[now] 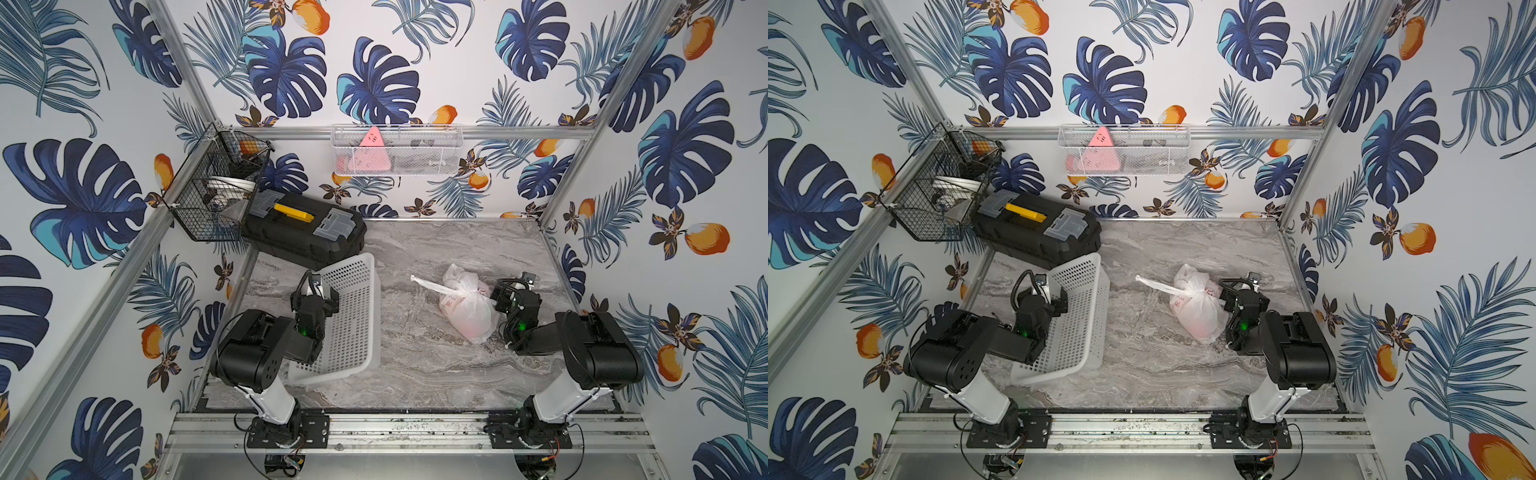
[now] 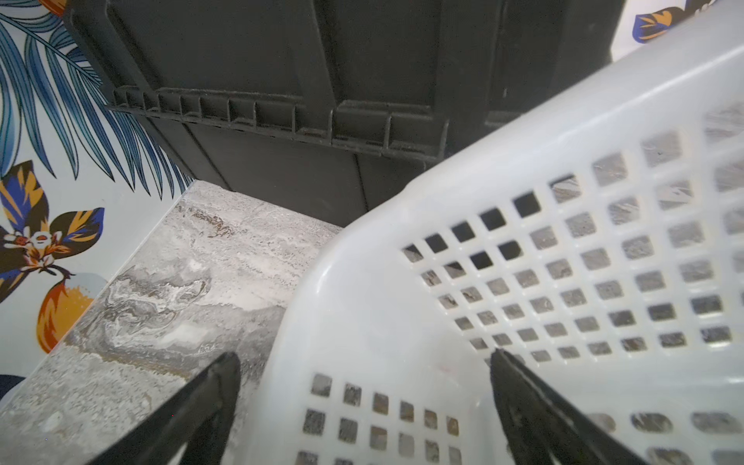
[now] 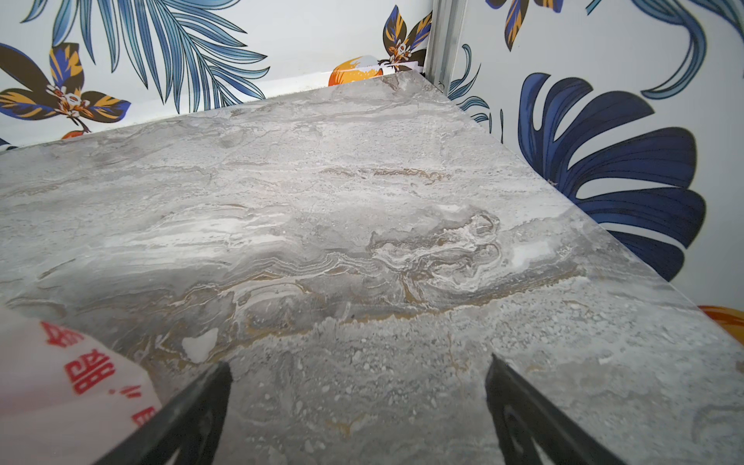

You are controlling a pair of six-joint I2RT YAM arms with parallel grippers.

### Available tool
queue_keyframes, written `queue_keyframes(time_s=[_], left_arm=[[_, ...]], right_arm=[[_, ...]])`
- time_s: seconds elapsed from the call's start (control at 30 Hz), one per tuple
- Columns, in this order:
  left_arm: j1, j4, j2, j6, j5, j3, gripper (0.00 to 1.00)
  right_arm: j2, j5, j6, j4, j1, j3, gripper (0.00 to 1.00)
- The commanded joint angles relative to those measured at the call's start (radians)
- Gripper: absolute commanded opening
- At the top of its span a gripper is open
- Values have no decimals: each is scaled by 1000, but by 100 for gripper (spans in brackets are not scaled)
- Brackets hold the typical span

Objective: Place the peach into a plastic bag & tie a knot
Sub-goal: Reset both arms

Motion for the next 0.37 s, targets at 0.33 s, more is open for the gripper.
queue_keyframes(time_s=[0.33], left_arm=[[-19,83,9,19,-27,-16,99]], right_arm=[[-2,0,6,42,1,2,100]])
